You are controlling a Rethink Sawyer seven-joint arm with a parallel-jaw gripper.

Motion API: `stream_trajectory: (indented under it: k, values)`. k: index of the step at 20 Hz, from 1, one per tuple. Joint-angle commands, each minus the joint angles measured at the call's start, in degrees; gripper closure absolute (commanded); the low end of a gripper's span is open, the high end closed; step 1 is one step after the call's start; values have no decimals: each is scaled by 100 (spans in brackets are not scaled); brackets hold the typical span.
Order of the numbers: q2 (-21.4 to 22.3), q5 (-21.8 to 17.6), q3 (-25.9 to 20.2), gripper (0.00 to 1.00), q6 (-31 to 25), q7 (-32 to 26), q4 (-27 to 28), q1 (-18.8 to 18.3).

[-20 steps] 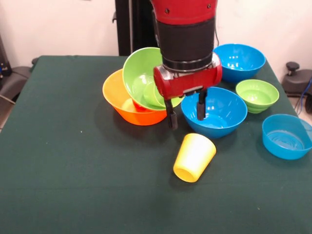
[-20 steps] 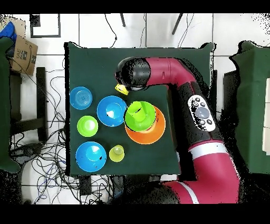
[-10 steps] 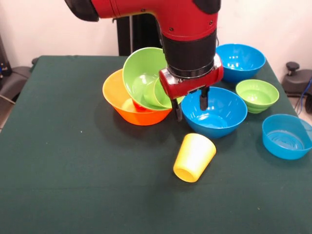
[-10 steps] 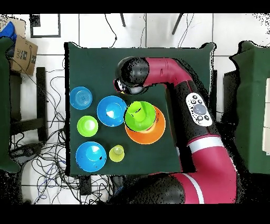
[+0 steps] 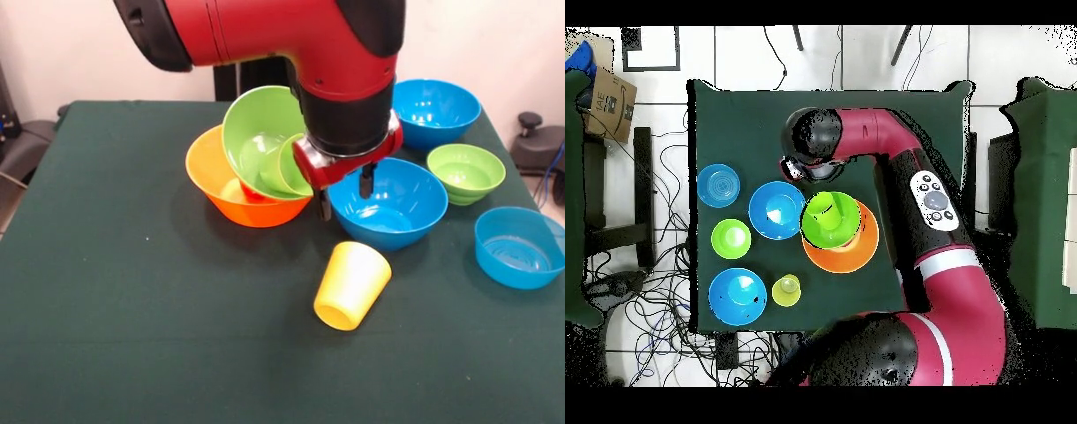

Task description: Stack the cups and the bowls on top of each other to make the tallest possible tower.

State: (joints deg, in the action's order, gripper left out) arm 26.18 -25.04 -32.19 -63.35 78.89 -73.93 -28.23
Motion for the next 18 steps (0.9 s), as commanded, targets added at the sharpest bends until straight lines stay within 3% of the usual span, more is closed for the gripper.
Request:
stream_trajectory:
  k: [1,11,15,18]
  values:
    - [-301,-663,-254,0,-4,-1875,64,-71]
    - [-383,-1007,-182,0,391,-1597,-170,-139]
    - [-443,-1048,-193,0,687,-1315,-274,-224]
    - [-460,-936,-128,0,987,-727,-368,-259]
